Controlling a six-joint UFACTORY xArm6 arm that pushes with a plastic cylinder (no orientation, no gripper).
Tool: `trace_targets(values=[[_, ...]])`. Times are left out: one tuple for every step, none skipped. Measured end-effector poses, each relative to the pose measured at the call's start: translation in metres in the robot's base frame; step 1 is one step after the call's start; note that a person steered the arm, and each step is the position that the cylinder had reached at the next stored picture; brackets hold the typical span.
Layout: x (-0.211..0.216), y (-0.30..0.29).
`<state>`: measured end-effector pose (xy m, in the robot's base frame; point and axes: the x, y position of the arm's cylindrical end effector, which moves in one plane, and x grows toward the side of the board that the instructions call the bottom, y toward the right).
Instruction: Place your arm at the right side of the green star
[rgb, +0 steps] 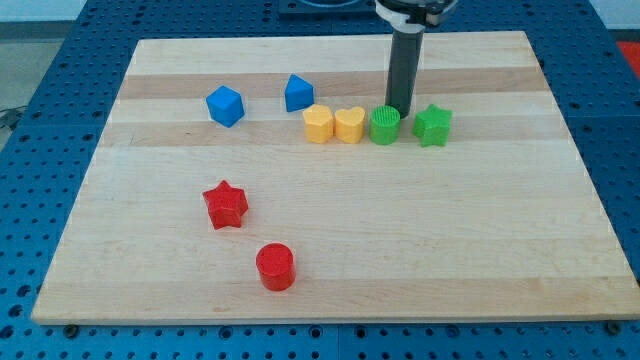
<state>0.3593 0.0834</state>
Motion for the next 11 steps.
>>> trace_targets(values=[[0.002,0.000],[-0.014,0.007],[-0.047,0.030],[-0.034,0.062],[-0.019,0.068],[-0.018,0.068],[-0.014,0.094],[0.002,0.108],[0.012,0.114],[0.025,0.115],[0.032,0.115]])
